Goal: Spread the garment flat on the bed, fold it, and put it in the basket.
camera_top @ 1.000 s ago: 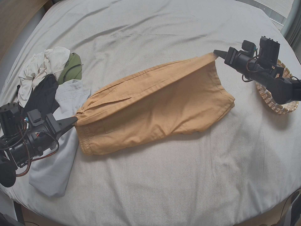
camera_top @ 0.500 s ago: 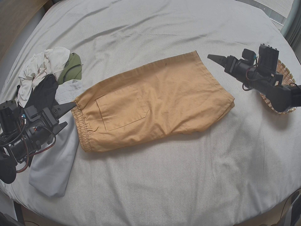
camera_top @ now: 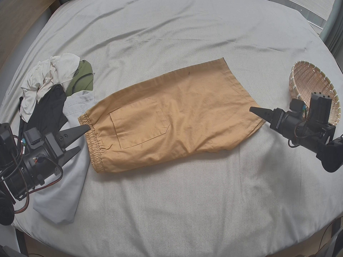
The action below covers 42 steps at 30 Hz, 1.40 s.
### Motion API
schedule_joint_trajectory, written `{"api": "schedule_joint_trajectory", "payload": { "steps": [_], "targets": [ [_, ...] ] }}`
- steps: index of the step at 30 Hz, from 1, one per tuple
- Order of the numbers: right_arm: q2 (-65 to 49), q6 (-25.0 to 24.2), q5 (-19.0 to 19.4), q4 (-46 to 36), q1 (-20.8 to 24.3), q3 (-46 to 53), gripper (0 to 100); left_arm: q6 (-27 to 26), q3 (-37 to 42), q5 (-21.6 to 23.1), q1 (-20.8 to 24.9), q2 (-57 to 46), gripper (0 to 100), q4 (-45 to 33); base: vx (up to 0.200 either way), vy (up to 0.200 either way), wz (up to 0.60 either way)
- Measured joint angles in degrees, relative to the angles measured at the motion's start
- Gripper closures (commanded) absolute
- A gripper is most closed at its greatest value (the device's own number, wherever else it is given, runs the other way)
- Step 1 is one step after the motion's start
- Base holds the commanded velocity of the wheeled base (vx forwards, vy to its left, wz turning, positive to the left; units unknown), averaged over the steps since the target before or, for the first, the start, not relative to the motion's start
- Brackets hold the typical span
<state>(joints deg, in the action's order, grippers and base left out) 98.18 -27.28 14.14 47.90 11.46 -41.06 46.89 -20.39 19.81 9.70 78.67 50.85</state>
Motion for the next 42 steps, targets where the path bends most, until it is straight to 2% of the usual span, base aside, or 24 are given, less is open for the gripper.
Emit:
{"api": "schedule_joint_trajectory", "payload": {
  "steps": [5, 9, 20, 27, 28, 38, 42],
  "targets": [
    [1.1, -0.5, -0.3, 1.0, 0.1, 2.6, 0, 0.0, 0.9, 0.0, 0.6, -1.2, 0, 0.1, 0.000, 0.000, 0.00],
    [2.6, -0.6, -2.2, 1.7, 0.8, 3.2, 0, -0.2, 1.5, -0.1, 0.7, -1.6, 0, 0.1, 0.000, 0.000, 0.00],
    [7.7, -2.1, -3.3, 5.7, 3.5, -0.8, 0, -0.2, 1.5, -0.2, 0.9, -2.0, 0, 0.1, 0.000, 0.000, 0.00],
    [11.0, -5.1, -8.0, 8.5, 4.6, -5.9, 0, -0.2, 1.7, -0.5, 0.7, -1.8, 0, -0.4, 0.000, 0.000, 0.00],
    [11.3, -5.1, -8.2, 8.9, 4.7, -6.2, 100, -0.2, 1.8, -0.6, 0.7, -1.7, 0, -0.6, 0.000, 0.000, 0.00],
    [12.7, -5.5, -10.3, 9.8, 4.7, -5.3, 100, -0.3, 4.4, -0.1, 1.0, -1.1, 0, -1.3, 0.000, 0.000, 0.00],
    [11.8, -4.7, -12.4, 10.0, 4.1, -2.7, 100, -0.4, 6.6, -0.1, 1.7, -0.6, 0, -1.2, 0.000, 0.000, 0.00]
  ]
}}
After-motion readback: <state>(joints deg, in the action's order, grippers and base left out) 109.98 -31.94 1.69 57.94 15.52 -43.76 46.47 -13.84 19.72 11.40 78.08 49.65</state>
